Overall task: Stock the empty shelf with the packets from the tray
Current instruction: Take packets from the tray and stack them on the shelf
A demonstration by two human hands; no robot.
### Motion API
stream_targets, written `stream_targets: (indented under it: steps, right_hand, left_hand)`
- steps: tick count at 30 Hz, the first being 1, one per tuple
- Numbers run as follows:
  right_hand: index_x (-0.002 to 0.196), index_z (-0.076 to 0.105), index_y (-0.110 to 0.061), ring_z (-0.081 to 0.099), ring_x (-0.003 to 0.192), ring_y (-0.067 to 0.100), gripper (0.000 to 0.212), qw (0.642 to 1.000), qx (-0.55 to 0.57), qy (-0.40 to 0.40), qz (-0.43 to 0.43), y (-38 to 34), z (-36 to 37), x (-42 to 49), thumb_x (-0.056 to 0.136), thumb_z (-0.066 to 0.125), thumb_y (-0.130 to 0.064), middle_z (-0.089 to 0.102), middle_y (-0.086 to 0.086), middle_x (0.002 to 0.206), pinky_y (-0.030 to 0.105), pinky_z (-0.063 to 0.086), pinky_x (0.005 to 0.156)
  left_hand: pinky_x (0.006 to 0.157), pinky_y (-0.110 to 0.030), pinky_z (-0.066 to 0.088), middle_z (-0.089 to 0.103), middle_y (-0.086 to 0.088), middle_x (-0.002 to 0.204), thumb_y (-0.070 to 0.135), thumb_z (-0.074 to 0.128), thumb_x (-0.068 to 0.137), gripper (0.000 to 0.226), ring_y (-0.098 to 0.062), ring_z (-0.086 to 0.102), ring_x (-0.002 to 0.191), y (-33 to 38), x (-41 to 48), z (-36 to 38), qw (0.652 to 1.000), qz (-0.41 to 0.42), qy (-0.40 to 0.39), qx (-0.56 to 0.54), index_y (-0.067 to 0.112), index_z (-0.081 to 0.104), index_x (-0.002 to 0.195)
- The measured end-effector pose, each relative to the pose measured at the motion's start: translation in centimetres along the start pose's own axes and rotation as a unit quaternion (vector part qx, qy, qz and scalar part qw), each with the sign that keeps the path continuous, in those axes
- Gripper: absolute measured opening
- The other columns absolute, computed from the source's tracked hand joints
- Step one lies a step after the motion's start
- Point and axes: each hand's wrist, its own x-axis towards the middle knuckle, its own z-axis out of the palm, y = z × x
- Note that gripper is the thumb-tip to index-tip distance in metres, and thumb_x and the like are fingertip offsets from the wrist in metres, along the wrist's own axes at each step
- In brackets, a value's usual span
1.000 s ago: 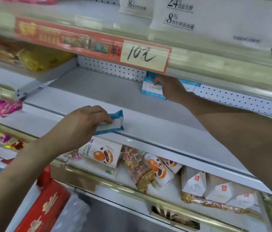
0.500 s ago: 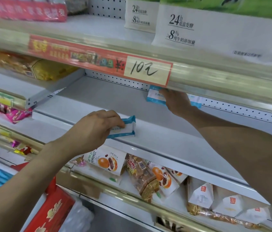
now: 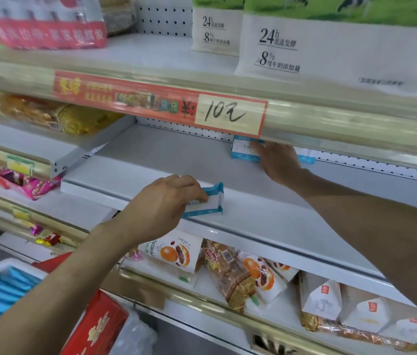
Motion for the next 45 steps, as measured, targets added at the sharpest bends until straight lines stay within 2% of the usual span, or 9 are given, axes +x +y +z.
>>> stream_targets:
  steps: [11, 15, 25, 28, 31, 36, 39, 42, 45]
  right_hand:
    - [0.138, 0.053, -0.021, 0.051, 0.123, 0.038, 0.053, 0.999, 0.008, 0.032, -0.017, 2.1, -2.6, -5.3, 0.086, 0.067, -0.021, 0.051, 0.01, 0.141, 0.049, 0.042, 0.096]
    - [0.142, 0.05, -0.025, 0.049, 0.126, 0.033, 0.055, 0.999, 0.028, -0.007, 0.019, 2.2, -3.9, -9.1, 0.09, 0.067, -0.024, 0.052, 0.006, 0.14, 0.048, 0.039, 0.098]
    - [0.14, 0.056, -0.028, 0.048, 0.128, 0.028, 0.05, 0.996, 0.03, -0.041, 0.067, 3.1, -7.3, -19.4, 0.091, 0.066, -0.021, 0.057, 0.0, 0.136, 0.047, 0.037, 0.102]
    - [0.14, 0.056, -0.029, 0.049, 0.128, 0.027, 0.05, 0.996, 0.033, -0.032, 0.082, 3.3, -7.6, -20.8, 0.091, 0.066, -0.022, 0.058, -0.001, 0.135, 0.046, 0.038, 0.1]
    - [0.138, 0.057, -0.029, 0.051, 0.125, 0.026, 0.048, 0.996, 0.025, -0.022, 0.083, 3.4, -7.8, -21.8, 0.091, 0.067, -0.025, 0.06, -0.002, 0.134, 0.047, 0.041, 0.098]
    - [0.138, 0.058, -0.029, 0.052, 0.126, 0.024, 0.047, 0.995, 0.024, -0.019, 0.097, 3.0, -8.6, -22.5, 0.092, 0.068, -0.024, 0.061, -0.002, 0.136, 0.046, 0.041, 0.1]
    - [0.137, 0.057, -0.029, 0.052, 0.127, 0.023, 0.047, 0.995, 0.024, -0.013, 0.097, 2.7, -8.9, -22.7, 0.092, 0.067, -0.024, 0.061, -0.002, 0.135, 0.046, 0.041, 0.1]
    - [0.137, 0.057, -0.029, 0.052, 0.126, 0.023, 0.046, 0.995, 0.028, -0.018, 0.096, 2.3, -9.1, -22.8, 0.092, 0.067, -0.024, 0.061, -0.002, 0.134, 0.046, 0.041, 0.1]
    - [0.137, 0.057, -0.028, 0.052, 0.125, 0.022, 0.046, 0.995, 0.029, -0.018, 0.091, 1.9, -9.4, -22.7, 0.092, 0.066, -0.024, 0.061, -0.003, 0.134, 0.045, 0.042, 0.099]
  left_hand:
    - [0.091, -0.028, 0.046, 0.063, 0.001, 0.126, -0.005, 0.054, 0.091, 0.042, -0.021, 0.06, 0.109, -4.4, 6.3, 2.4, 0.997, -0.026, -0.049, -0.052, 0.023, 0.071, 0.118]
    - [0.099, -0.036, 0.048, 0.06, -0.001, 0.129, -0.004, 0.053, 0.093, 0.041, -0.022, 0.058, 0.114, -5.7, 11.5, 4.4, 0.995, -0.047, -0.056, -0.068, 0.025, 0.072, 0.115]
    - [0.101, -0.038, 0.048, 0.063, -0.002, 0.133, -0.008, 0.055, 0.088, 0.04, -0.023, 0.056, 0.123, -6.9, 19.8, 8.3, 0.992, 0.036, -0.065, -0.098, 0.024, 0.069, 0.109]
    - [0.076, -0.021, 0.044, 0.067, -0.004, 0.115, -0.01, 0.055, 0.087, 0.039, -0.018, 0.063, 0.09, -7.2, 21.3, 8.8, 0.994, 0.04, -0.043, -0.095, 0.017, 0.07, 0.109]
    - [0.054, -0.016, 0.025, 0.056, 0.004, 0.097, -0.008, 0.052, 0.092, 0.033, -0.007, 0.035, 0.062, -6.7, 22.6, 9.0, 0.996, 0.032, -0.01, -0.083, 0.013, 0.069, 0.11]
    - [0.053, -0.027, 0.027, 0.058, -0.003, 0.102, -0.008, 0.05, 0.09, 0.036, -0.003, 0.037, 0.062, -6.6, 24.3, 10.2, 0.994, 0.015, -0.005, -0.11, 0.021, 0.068, 0.103]
    - [0.051, -0.016, 0.027, 0.048, 0.002, 0.09, -0.007, 0.052, 0.093, 0.031, -0.001, 0.035, 0.061, -5.9, 24.2, 10.9, 0.994, 0.024, 0.003, -0.111, 0.015, 0.068, 0.107]
    - [0.057, -0.023, 0.025, 0.048, 0.002, 0.095, -0.004, 0.055, 0.093, 0.03, 0.0, 0.035, 0.061, -5.9, 24.0, 11.4, 0.995, 0.024, 0.015, -0.09, 0.015, 0.069, 0.112]
    - [0.068, -0.029, 0.032, 0.058, -0.004, 0.094, -0.004, 0.059, 0.09, 0.031, -0.017, 0.046, 0.065, -6.4, 23.6, 11.8, 0.996, 0.035, 0.033, -0.069, 0.014, 0.072, 0.112]
